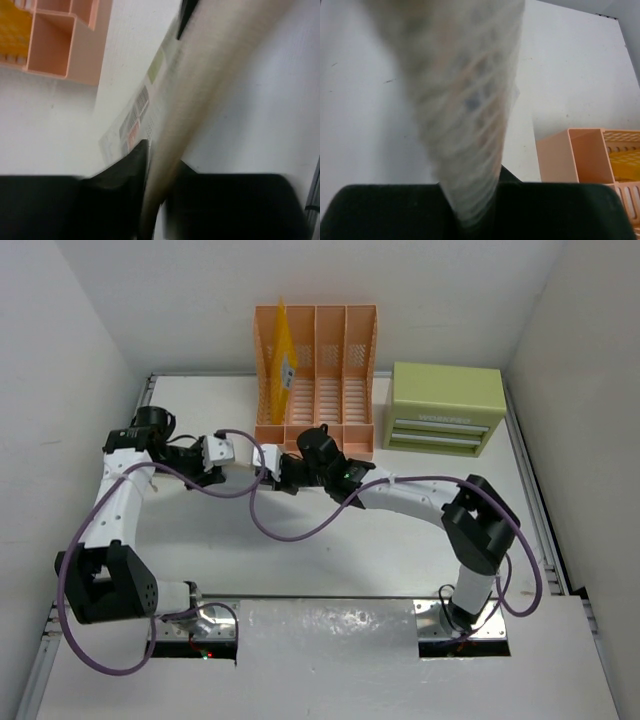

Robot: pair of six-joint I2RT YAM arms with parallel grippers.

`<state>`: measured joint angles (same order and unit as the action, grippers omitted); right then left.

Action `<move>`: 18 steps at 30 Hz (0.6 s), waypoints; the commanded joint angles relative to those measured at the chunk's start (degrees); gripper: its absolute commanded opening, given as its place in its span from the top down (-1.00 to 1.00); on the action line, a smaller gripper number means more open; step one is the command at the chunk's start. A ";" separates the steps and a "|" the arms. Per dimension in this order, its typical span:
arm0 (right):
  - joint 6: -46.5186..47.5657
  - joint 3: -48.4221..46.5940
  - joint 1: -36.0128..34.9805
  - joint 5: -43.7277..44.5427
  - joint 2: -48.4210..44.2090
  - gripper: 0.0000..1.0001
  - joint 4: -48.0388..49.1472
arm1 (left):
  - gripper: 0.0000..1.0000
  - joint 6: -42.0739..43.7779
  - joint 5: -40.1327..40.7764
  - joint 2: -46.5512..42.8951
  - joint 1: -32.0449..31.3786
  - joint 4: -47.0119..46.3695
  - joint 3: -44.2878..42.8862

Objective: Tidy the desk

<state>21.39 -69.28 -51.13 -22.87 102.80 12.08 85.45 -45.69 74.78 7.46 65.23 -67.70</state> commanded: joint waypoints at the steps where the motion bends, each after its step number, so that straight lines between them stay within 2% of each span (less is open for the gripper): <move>1: -0.82 0.28 -0.19 -3.32 -4.89 1.00 7.53 | 0.91 0.34 -4.22 2.20 -0.26 1.90 -0.06; 2: -1.08 0.37 -0.19 -3.06 -5.07 1.00 7.44 | 1.00 -0.45 -5.36 2.38 -0.34 2.00 -0.24; 4: -2.57 0.46 0.24 -2.09 -5.86 1.00 7.44 | 1.00 -3.44 -6.07 2.12 -0.26 1.92 -0.50; 5: -3.27 0.46 0.51 -1.74 -6.12 0.42 7.44 | 1.00 -4.58 -6.34 1.95 -0.26 1.74 -1.11; 6: -5.20 0.46 0.68 -1.39 -6.47 -0.20 7.44 | 1.00 -9.55 -6.25 1.68 -0.26 -0.09 -1.64; 7: -6.35 0.37 1.12 -0.25 -7.35 -0.65 7.26 | 1.00 -12.91 -5.99 1.33 -0.26 -1.15 -2.34; 8: -7.23 0.37 1.21 3.41 -7.96 -0.97 6.39 | 1.00 -15.90 -5.73 1.33 -0.26 -1.77 -3.22; 11: -10.83 0.45 2.18 12.02 -11.73 -0.98 2.18 | 1.00 -25.39 -8.69 0.89 -0.34 -2.82 -7.70; 12: -13.54 0.89 2.61 13.98 -13.23 -0.98 1.21 | 1.00 -32.99 -9.41 0.72 -1.48 -6.22 -8.14; 13: -15.13 1.51 3.66 15.74 -14.81 -0.98 0.06 | 1.00 -36.89 -9.42 0.11 -2.71 -8.00 -8.67; 14: -16.36 1.42 4.28 19.06 -18.22 -0.98 -4.12 | 1.00 -43.37 -7.33 -0.34 -4.28 -9.84 -9.46; 18: -18.49 -0.51 5.69 26.81 -27.11 -0.98 -18.47 | 1.00 -55.73 -1.34 -2.80 -12.11 -20.05 -10.43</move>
<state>7.22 -67.85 -46.09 -4.97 82.41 3.99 45.76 -47.72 75.53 -0.67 54.89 -74.98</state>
